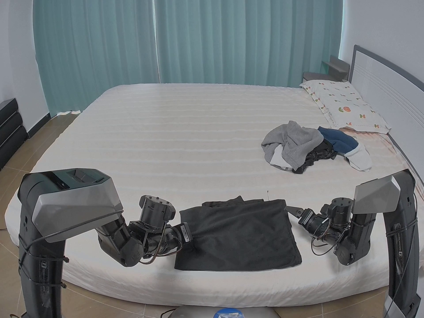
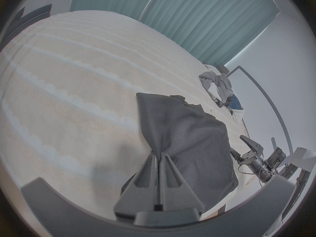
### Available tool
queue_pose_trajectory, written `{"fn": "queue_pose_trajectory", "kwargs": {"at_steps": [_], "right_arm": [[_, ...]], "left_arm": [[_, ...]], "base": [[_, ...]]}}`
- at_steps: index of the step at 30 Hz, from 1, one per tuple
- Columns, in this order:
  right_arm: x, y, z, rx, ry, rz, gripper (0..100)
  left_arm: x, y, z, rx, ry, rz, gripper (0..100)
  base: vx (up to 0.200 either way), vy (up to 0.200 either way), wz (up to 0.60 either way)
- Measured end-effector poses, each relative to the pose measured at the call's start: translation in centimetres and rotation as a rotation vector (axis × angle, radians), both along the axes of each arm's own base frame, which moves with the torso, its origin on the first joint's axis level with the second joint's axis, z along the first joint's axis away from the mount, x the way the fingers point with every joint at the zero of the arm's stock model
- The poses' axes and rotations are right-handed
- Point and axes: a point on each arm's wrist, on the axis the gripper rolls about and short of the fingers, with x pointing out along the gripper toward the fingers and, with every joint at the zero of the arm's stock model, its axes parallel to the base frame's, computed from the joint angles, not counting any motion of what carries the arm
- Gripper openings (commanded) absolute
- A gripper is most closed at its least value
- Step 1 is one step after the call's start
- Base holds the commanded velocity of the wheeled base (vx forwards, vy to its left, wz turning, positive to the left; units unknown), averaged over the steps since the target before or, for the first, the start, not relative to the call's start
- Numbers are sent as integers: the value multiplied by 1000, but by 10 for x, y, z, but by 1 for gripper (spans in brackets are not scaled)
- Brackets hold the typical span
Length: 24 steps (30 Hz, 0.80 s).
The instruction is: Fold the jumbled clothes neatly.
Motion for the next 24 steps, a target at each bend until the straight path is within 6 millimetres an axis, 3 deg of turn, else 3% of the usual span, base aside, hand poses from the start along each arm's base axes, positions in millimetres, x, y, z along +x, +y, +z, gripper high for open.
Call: {"fn": "queue_pose_trajectory", "kwargs": {"at_steps": [24], "right_arm": [[-1,0,2,3,2,-8,100]], "left_arm": [[2,3,0,1,0,12,0]], "base": [[0,200,0]]}}
